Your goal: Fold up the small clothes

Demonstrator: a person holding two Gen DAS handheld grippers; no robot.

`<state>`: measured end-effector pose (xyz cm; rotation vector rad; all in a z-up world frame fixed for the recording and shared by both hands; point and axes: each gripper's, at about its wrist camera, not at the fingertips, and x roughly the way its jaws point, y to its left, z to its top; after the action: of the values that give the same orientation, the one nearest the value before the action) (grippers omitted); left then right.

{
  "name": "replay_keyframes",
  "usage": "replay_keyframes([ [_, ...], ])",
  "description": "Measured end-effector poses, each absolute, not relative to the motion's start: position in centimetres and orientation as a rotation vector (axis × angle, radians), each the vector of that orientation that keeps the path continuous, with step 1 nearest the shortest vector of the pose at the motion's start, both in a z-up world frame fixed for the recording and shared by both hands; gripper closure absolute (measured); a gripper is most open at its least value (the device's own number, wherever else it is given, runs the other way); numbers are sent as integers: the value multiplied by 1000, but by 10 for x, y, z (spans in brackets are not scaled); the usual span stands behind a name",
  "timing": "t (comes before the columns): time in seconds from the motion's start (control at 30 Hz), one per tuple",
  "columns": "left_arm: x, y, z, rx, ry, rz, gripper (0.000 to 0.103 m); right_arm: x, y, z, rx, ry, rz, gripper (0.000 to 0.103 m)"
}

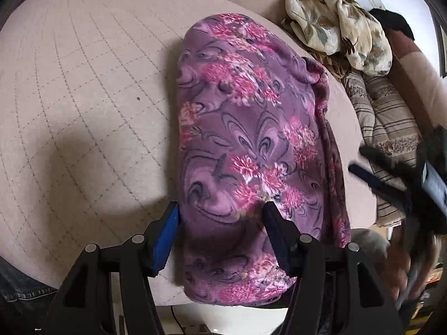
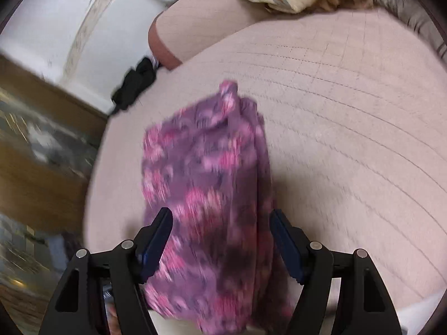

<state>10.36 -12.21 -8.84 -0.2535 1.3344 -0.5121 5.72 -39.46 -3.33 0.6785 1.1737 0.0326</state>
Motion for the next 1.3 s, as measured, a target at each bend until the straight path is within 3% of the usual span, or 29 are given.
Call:
replay_keyframes([
  [0.13,102,-125,-90,-264,1347,-489,49,29,-358,-43,493,1280,-37,31],
  [0.23,97,-122,-91,-273,1347,-496,58,13,-362,-54,391,1351,-172,50],
  [0.3,91,-112,-93,-301,1351,-508,61,-3,-384,-50,495,1318,-241,55],
  [0.33,89,-110,-93,-309,1354,-510,61,-9,-394,-50,547,1311,-281,66],
  [0.37,89,-110,-93,-313,1354,-510,61,-16,-405,-54,608,1318,-325,71],
  [0.57,86,-105,-83,-308,1328,-510,61,-7,-400,-44,562,1287,-306,69],
  [0.6,86,-103,-79,-309,1317,-507,60,-1,-402,-30,580,1212,-250,63],
  [0.67,95,-95,-68,-342,1306,-510,49,8,-410,-19,597,1154,-201,32],
  [0.7,102,-90,-64,-370,1300,-513,42,17,-415,-14,606,1133,-164,27],
  [0.73,111,-85,-59,-400,1291,-507,37,28,-418,-11,620,1124,-134,27],
  [0.9,179,-74,-58,-467,1288,-448,35,116,-440,-23,765,1099,19,29],
  [1.07,254,-81,-80,-535,1293,-426,35,185,-450,-58,791,1107,20,39],
  [1.13,272,-89,-94,-573,1320,-446,35,197,-447,-79,815,1120,24,48],
  [1.17,280,-94,-103,-597,1340,-470,35,199,-447,-88,812,1131,12,61],
  [1.2,284,-97,-110,-614,1352,-487,39,202,-446,-98,804,1154,-13,80],
  [1.3,283,-99,-134,-745,1350,-565,68,203,-456,-107,850,1160,-42,95],
])
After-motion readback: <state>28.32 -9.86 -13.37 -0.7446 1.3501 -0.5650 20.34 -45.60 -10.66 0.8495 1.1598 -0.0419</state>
